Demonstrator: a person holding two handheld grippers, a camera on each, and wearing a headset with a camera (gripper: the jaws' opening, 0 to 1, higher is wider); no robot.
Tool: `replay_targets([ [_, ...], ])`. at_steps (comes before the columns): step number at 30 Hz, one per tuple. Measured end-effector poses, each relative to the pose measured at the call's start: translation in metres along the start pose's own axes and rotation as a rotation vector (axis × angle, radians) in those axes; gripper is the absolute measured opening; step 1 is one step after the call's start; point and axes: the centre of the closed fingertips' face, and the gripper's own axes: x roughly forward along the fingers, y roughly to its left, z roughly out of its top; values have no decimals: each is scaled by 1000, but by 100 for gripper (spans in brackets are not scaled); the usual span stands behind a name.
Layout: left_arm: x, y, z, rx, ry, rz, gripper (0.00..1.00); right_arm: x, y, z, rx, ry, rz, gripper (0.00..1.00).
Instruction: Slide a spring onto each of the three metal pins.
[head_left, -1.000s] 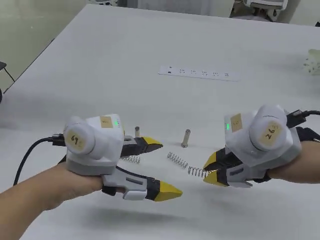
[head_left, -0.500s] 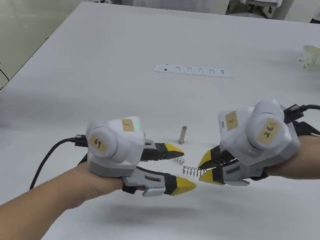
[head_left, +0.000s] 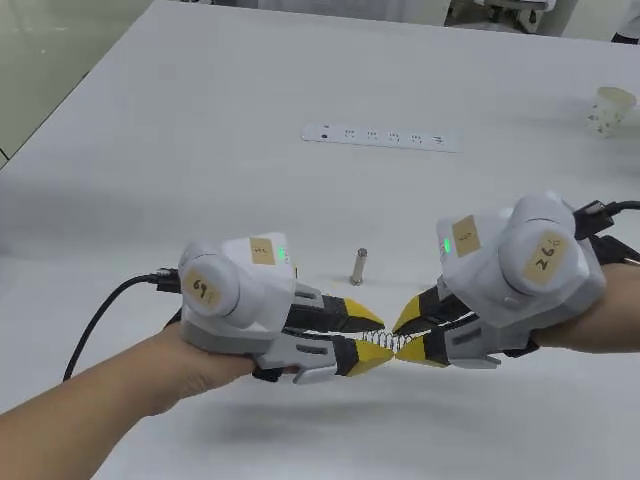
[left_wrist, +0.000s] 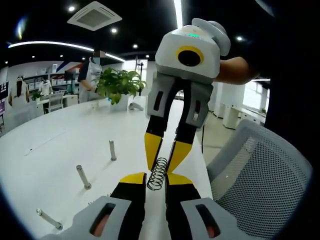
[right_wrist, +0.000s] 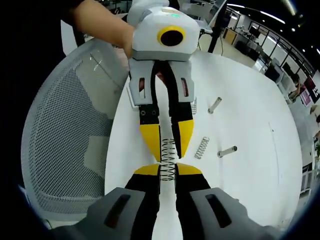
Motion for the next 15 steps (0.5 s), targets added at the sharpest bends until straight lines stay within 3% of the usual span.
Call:
replay_targets([
  [15, 2, -8, 1, 47, 8, -18, 3, -2, 3, -3, 26, -27, 1, 9],
])
